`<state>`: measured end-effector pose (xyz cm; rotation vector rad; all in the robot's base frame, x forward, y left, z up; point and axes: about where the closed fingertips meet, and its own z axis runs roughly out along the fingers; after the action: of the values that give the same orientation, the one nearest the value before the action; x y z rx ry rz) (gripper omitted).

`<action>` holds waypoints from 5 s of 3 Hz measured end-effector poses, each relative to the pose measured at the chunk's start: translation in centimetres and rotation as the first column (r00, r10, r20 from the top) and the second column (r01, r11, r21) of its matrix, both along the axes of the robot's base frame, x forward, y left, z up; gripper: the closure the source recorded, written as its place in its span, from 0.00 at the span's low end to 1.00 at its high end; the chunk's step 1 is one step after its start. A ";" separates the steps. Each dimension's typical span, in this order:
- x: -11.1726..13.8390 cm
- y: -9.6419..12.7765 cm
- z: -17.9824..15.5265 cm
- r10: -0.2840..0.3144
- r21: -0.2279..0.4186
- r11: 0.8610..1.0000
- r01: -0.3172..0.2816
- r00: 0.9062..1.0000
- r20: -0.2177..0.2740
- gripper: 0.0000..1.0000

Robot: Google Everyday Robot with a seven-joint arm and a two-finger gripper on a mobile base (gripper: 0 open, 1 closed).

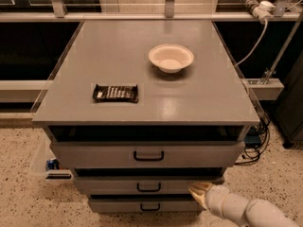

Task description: Open middle drawer

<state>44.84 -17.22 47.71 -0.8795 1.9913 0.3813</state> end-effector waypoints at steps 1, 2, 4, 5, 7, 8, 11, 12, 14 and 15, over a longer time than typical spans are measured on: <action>3.4 -0.4 1.1 -0.028 0.009 1.000 0.027 0.996 0.080 1.00; 4.0 -0.2 0.4 -0.032 0.001 0.999 0.032 0.997 0.075 1.00; 7.4 -0.4 0.5 -0.074 -0.007 0.997 0.075 0.990 0.116 1.00; 7.2 -0.4 -0.6 -0.086 -0.015 0.996 0.088 0.992 0.092 1.00; 8.3 0.0 -1.0 -0.120 -0.020 0.992 0.123 0.987 0.104 1.00; 9.2 0.5 -0.1 -0.121 -0.012 0.992 0.124 0.983 0.138 1.00; 7.1 -0.1 -2.1 -0.136 -0.040 0.990 0.138 0.989 0.059 1.00; 7.1 -0.1 -2.1 -0.136 -0.040 0.990 0.138 0.989 0.059 1.00; 5.2 -0.1 -2.5 -0.096 -0.024 0.995 0.096 0.995 -0.002 1.00; 5.2 -0.1 -2.2 -0.096 -0.024 0.995 0.096 0.995 -0.002 1.00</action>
Offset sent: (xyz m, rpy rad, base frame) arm 0.0261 -0.0029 0.0085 0.0050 -0.0629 -0.0202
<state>50.09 -17.33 45.47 -0.7946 2.0361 0.3051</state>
